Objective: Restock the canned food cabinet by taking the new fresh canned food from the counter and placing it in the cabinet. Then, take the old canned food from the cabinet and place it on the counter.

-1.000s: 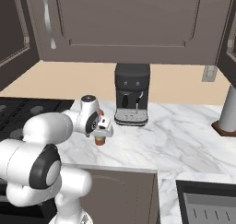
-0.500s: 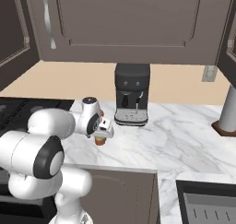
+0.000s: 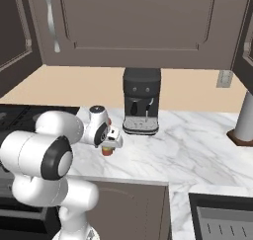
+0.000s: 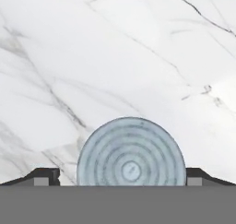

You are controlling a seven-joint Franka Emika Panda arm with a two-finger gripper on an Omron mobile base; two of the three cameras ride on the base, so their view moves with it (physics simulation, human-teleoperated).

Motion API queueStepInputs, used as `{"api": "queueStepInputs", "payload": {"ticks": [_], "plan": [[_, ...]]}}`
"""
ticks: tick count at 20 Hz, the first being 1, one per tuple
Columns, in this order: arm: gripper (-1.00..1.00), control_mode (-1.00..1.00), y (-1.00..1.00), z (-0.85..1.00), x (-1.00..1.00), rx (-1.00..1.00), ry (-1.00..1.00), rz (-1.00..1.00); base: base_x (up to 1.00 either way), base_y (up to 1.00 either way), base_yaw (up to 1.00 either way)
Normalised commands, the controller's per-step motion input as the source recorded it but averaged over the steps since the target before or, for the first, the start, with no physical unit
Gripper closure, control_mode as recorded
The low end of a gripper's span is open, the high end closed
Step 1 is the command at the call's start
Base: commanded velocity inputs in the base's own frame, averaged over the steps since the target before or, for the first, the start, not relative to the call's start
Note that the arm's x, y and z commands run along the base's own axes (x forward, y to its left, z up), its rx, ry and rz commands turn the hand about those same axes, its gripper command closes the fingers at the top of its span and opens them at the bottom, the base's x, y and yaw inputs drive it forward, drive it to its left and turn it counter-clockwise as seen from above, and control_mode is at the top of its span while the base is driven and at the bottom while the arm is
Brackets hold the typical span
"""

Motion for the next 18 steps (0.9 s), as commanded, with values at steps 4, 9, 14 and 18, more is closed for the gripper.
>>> {"api": "queueStepInputs", "payload": {"ticks": [4, 9, 14, 18], "plan": [[-1.00, -1.00, 0.00, -0.02, 0.08, 0.00, 0.00, -0.01, 0.00, 0.00, 0.00], [1.00, -1.00, 0.00, -0.02, 0.01, 0.00, 0.00, 0.00, 0.00, 0.00, 0.00], [1.00, -1.00, 0.00, 0.00, 0.00, 0.00, 0.00, 0.00, 0.00, 0.00, 0.00], [1.00, -1.00, 0.00, 0.00, -0.01, 0.00, 0.00, 0.00, 0.00, 0.00, 0.00]]}}
